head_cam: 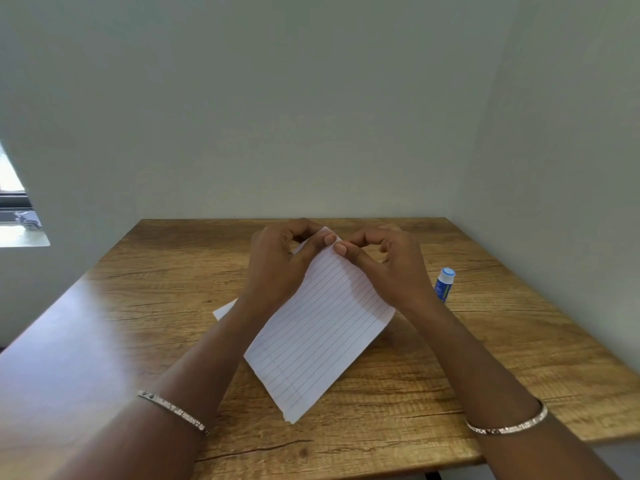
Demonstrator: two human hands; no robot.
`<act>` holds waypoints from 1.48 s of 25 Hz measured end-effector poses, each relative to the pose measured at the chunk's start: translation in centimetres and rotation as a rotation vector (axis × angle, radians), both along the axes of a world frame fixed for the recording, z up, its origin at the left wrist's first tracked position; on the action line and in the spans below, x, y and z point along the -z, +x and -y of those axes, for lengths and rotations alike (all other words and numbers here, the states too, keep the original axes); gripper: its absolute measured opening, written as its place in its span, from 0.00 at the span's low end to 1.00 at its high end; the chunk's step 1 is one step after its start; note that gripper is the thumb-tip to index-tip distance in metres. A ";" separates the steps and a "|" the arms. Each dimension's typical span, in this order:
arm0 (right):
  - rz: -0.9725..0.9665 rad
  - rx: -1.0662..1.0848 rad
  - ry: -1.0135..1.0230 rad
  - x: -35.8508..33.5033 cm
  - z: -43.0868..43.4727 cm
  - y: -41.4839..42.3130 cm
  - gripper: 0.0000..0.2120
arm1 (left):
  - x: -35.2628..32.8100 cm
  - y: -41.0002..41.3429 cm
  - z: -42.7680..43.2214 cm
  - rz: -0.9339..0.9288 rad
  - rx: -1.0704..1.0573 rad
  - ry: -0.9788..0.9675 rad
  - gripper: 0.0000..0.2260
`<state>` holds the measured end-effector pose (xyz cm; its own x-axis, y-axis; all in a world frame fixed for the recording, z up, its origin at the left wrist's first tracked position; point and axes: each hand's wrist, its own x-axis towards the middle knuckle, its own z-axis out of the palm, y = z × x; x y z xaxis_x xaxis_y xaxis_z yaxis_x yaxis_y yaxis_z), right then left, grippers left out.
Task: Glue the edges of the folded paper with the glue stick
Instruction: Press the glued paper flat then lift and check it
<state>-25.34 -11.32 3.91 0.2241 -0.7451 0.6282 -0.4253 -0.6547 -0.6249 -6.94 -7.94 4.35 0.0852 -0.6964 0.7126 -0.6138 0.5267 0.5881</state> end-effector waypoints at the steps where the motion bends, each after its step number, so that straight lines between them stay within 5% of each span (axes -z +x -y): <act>1: 0.000 -0.007 0.019 -0.1 0.0 -0.1 0.04 | 0.1 0.0 0.0 -0.019 -0.020 -0.008 0.05; 31: 0.008 0.059 0.202 -0.3 0.5 -1.2 0.05 | 1.3 2.5 1.2 -0.388 -0.175 0.053 0.11; 37: 0.221 0.002 0.302 -0.5 0.1 -1.5 0.06 | 1.4 2.4 1.3 -0.387 -0.197 0.054 0.12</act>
